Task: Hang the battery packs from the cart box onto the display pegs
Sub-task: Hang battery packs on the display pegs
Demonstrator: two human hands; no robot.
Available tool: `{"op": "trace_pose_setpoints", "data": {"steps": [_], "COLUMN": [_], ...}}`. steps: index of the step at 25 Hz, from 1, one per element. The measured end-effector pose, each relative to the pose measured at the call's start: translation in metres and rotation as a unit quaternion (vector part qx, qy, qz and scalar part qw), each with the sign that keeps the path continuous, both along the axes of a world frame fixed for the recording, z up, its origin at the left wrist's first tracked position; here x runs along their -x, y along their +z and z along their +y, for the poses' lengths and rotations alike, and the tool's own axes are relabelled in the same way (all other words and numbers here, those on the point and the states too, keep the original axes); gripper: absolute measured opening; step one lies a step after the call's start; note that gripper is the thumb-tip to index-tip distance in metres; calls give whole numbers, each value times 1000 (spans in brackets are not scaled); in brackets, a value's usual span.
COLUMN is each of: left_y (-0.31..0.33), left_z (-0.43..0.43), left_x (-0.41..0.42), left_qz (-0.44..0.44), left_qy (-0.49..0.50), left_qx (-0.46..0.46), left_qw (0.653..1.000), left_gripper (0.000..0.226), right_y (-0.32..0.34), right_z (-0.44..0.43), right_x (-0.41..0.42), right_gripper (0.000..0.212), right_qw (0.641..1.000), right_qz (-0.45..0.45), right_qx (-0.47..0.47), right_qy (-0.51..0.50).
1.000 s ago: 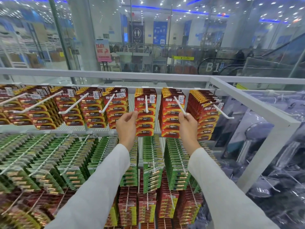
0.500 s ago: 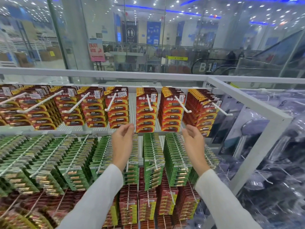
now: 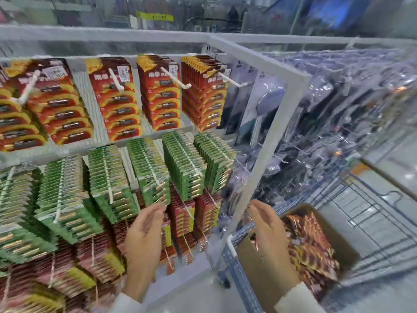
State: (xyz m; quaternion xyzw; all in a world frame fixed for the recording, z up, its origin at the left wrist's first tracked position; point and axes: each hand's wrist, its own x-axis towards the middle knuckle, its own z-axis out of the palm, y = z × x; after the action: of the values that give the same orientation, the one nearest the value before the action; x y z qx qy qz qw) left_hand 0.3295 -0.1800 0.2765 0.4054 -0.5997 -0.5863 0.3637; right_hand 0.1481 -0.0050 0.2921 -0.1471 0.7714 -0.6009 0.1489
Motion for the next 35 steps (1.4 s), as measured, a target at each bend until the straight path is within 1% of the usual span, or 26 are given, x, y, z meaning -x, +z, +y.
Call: {"op": "trace_pose_setpoints", "data": {"steps": [2,4,7,11,13,16,20,23,29,32,35], "left_y": [-18,-35,-61,-96,-109,-129,-151,-169,-206,-230,-263], "left_z": [21,41,74,121,143,179,216,237,248,250,246], "left_x": [6,14,33,70,94,133,179,215,284,316,347], "left_qz": [-20,-43,-68,-112,-123,-142,-171,-197,-275,-356,-413], "left_qy": [-27,-58,-111,-168,-184,-182,-190,-192,-221,-247,-276], "left_qx": [-15,-19,-47,-61,-72,-83,-93,-102,-112,-94,-74], "left_qw": [999,997,990,977,973,969,962,956,929,896,865], "left_gripper": [20,19,16,17,15,15,15,16,19,31,41], "right_y": [-16,-31,-57,-87,-99,-116,-139,-153,-154,-161,-167], "right_z": [34,64,109,163,186,222,260,284,303,303,296], "right_x": [-4,-6,-2,12,25,58,96,120,156,159,157], "right_gripper": [14,12,18,23,22,24,18,20,20,18,21], "right_qw": [999,997,989,974,971,968,967,967,961,958,952], "right_qz": [2,-18,-53,-123,-130,-143,-168,-177,-205,-219,-239], "right_qx": [-25,-46,-84,-94,-111,-128,-141,-157,-159,-150,-156], "right_qy": [-34,-59,-106,-163,-167,-160,-133,-98,-94,-105,-114]}}
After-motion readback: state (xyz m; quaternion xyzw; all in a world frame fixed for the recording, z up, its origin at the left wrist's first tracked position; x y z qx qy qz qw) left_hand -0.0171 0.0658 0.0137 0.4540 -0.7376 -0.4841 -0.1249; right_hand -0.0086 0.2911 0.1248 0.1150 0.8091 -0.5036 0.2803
